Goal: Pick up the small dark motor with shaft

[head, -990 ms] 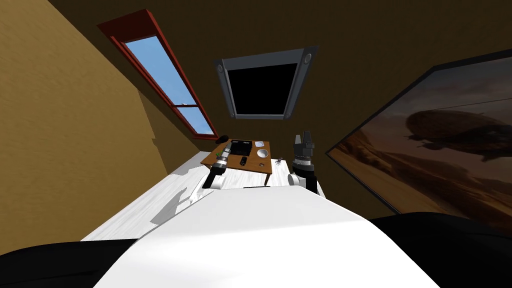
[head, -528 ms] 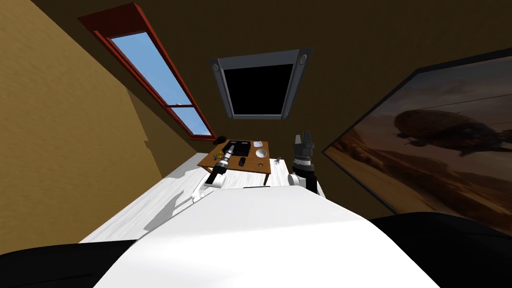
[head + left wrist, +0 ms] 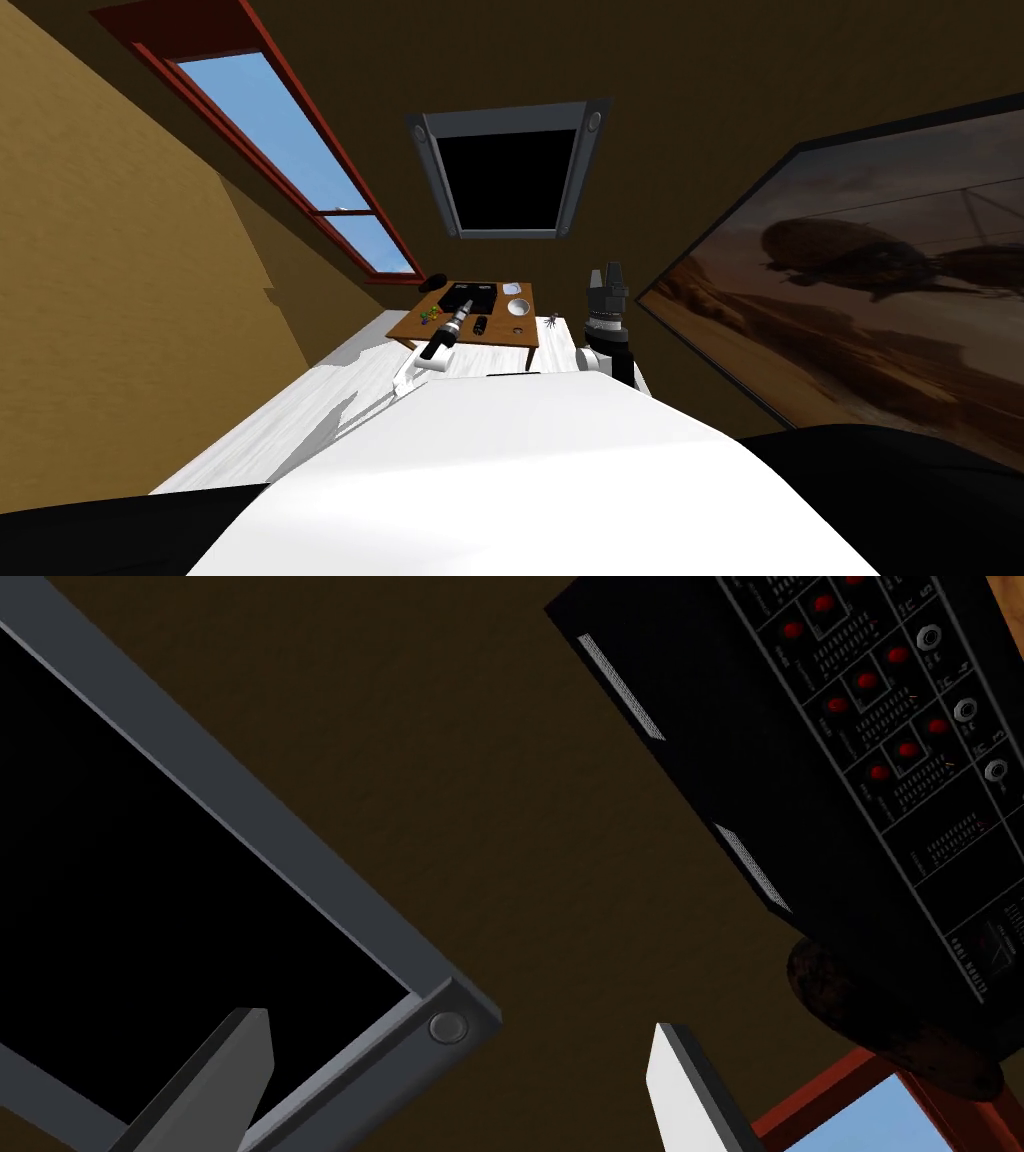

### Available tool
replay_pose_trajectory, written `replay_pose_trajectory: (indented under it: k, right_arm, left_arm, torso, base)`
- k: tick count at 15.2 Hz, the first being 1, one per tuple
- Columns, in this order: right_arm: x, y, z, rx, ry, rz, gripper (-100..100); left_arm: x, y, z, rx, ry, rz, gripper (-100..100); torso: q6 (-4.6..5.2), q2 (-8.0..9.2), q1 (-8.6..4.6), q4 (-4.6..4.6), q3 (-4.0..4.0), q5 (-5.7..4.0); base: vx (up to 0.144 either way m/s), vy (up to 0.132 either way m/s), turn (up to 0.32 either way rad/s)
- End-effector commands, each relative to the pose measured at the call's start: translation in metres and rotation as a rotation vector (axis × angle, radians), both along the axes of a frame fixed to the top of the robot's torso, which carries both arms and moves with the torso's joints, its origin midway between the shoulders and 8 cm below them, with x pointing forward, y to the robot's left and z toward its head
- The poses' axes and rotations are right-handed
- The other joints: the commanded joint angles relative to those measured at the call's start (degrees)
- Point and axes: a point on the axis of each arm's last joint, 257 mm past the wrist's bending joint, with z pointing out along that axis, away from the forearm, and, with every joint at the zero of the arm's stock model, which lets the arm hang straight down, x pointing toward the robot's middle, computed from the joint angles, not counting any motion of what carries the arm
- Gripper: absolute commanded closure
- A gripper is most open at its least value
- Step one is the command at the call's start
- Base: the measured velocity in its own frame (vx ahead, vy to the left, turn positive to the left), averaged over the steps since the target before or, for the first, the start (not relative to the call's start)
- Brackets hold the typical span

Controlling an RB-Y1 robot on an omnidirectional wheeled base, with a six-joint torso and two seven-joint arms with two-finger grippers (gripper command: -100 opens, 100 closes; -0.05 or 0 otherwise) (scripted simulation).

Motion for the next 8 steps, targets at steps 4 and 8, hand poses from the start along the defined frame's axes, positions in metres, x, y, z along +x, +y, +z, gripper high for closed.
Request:
replay_pose_trajectory:
  k: [4, 8]
  right_arm:
    - [0.000, 0.000, 0.000, 0.000, 0.000, 0.000, 0]
    - [0.000, 0.000, 0.000, 0.000, 0.000, 0.000, 0]
  left_arm:
    - [-0.003, 0.012, -0.062, 0.101, 0.170, 0.017, -100]
    - [-0.008, 0.022, -0.101, 0.166, 0.289, 0.022, -100]
  torso:
    - [-0.01, 0.01, -0.01, 0.00, 0.01, -0.01]
    - [-0.02, 0.02, 0.00, 0.01, 0.01, -0.01]
  base:
    - [0.012, -0.008, -0.083]
    - [0.011, -0.007, -0.081]
